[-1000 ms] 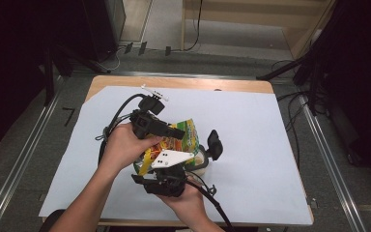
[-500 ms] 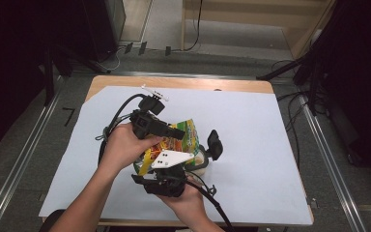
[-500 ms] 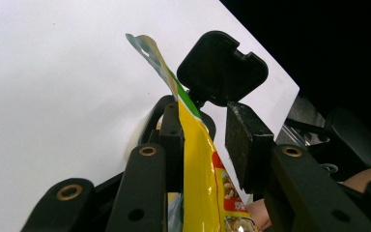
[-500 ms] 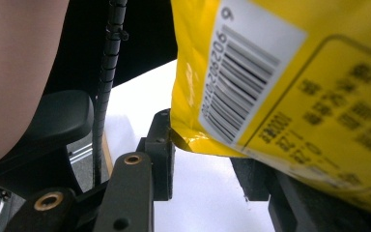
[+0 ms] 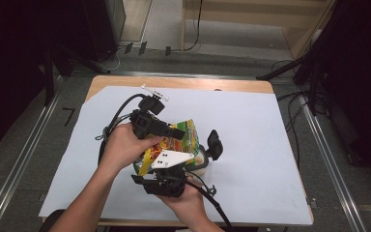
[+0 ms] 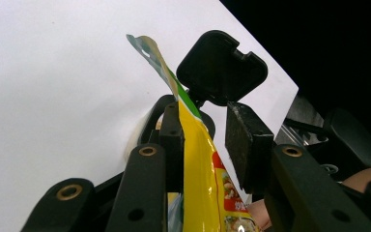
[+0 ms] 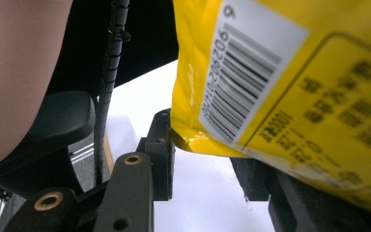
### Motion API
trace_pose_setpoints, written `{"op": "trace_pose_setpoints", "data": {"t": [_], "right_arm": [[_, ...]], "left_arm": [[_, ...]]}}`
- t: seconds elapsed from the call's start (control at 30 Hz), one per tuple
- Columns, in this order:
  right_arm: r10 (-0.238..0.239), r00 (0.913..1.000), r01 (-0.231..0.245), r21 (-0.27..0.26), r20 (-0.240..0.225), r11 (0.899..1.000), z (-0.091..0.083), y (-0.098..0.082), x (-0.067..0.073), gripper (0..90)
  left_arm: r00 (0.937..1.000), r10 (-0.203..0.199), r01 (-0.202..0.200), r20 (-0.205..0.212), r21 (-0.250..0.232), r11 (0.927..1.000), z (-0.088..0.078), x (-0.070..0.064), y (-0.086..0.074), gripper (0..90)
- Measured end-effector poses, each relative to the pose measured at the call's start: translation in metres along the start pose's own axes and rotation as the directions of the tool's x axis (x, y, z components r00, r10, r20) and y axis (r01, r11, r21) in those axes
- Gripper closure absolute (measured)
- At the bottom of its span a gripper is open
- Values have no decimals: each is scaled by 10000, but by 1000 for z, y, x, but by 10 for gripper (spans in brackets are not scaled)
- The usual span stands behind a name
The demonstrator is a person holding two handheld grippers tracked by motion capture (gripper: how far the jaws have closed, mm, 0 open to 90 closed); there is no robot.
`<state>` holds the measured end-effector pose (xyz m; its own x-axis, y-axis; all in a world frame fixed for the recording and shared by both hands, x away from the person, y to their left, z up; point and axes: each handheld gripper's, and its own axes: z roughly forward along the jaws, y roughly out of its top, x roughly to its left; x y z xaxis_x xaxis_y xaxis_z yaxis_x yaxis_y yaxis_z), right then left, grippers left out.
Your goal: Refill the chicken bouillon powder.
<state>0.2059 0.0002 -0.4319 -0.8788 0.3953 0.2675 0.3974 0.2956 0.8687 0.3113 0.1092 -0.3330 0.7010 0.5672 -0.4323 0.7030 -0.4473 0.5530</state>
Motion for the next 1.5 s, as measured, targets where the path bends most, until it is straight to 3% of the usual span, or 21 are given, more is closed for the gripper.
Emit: {"op": "trace_pose_setpoints", "data": {"t": [1.27,1.5], "right_arm": [[-55,9999,54,36,144,10000,-1,1,-1,647],[-286,9991,286,5,316,9996,0,0,0,649]], "left_arm": [[10000,-29,29,41,5,10000,2,1,3,702],[10000,22,-22,-1,-9,10000,2,0,2,702]]}}
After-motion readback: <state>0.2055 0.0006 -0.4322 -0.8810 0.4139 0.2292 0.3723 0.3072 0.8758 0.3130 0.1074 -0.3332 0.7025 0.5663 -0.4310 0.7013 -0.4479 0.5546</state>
